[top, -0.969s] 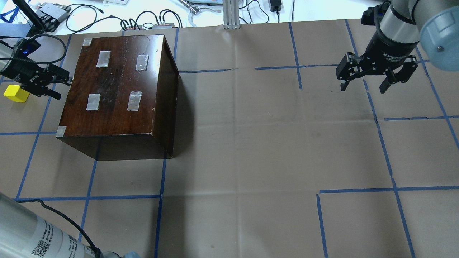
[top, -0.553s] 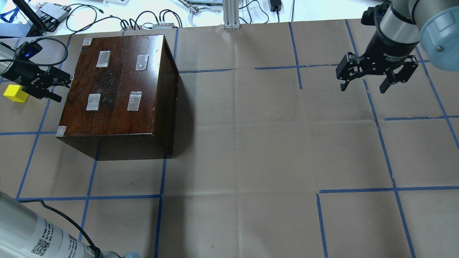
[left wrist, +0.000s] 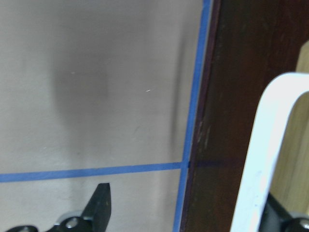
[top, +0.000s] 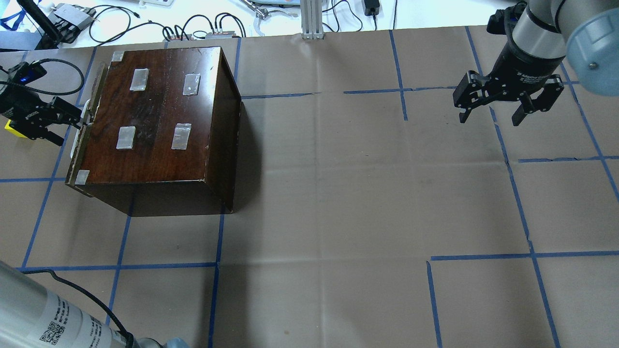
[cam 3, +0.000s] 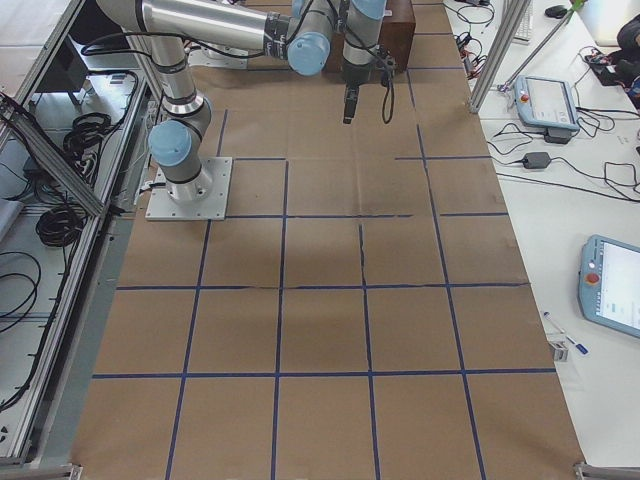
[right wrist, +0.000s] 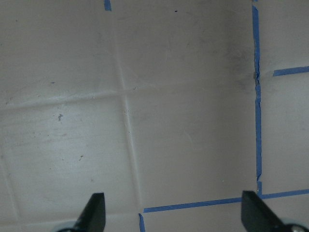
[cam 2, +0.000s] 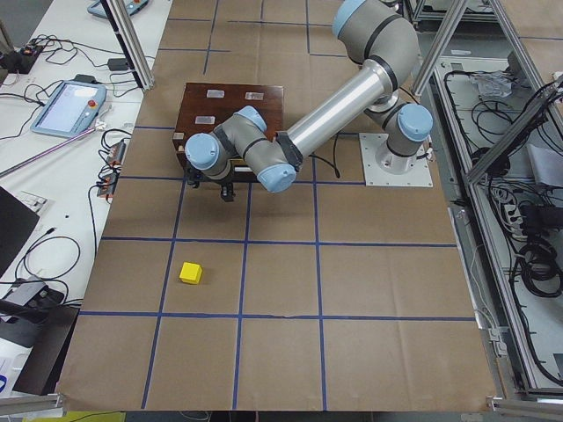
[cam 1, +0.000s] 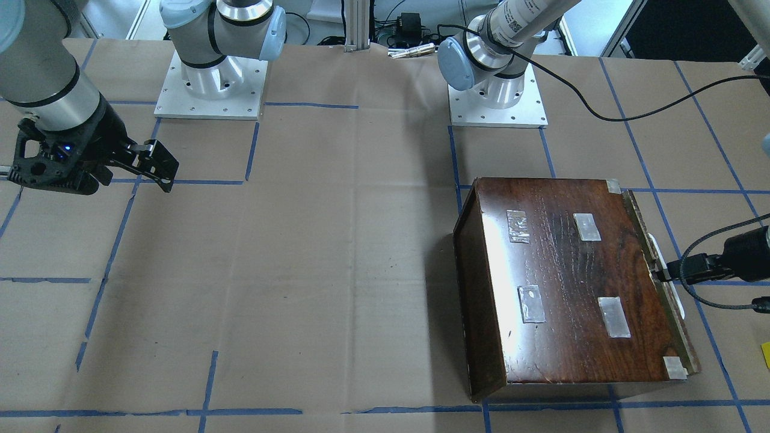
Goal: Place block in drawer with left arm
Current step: 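Hook the left gripper onto the white drawer handle, then pull the drawer open outward with the left gripper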
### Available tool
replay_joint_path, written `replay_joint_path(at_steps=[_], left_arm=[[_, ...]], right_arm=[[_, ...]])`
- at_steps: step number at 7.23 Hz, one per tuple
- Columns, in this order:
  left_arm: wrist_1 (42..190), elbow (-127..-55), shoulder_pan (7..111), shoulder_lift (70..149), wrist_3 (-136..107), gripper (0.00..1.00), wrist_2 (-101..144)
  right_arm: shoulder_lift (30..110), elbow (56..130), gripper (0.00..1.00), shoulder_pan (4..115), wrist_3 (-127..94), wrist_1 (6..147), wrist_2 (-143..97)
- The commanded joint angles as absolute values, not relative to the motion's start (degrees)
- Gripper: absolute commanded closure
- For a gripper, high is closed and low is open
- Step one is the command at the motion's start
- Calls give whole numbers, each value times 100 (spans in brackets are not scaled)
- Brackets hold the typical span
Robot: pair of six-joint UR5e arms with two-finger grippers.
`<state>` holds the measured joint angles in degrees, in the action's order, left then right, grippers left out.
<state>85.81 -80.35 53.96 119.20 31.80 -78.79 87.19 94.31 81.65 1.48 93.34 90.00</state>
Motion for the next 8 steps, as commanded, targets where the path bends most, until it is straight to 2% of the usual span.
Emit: replay_joint_path(at_steps=[1,8], left_arm=[[8578,-7998,5265,11962,3190,1,-8033],[8569,-7814,4957,11997,3340,1,-8393]], right_arm=[[8719,9422,0,8165,149,9334,9000],[8719,9422,0,8165,141,9334,9000]])
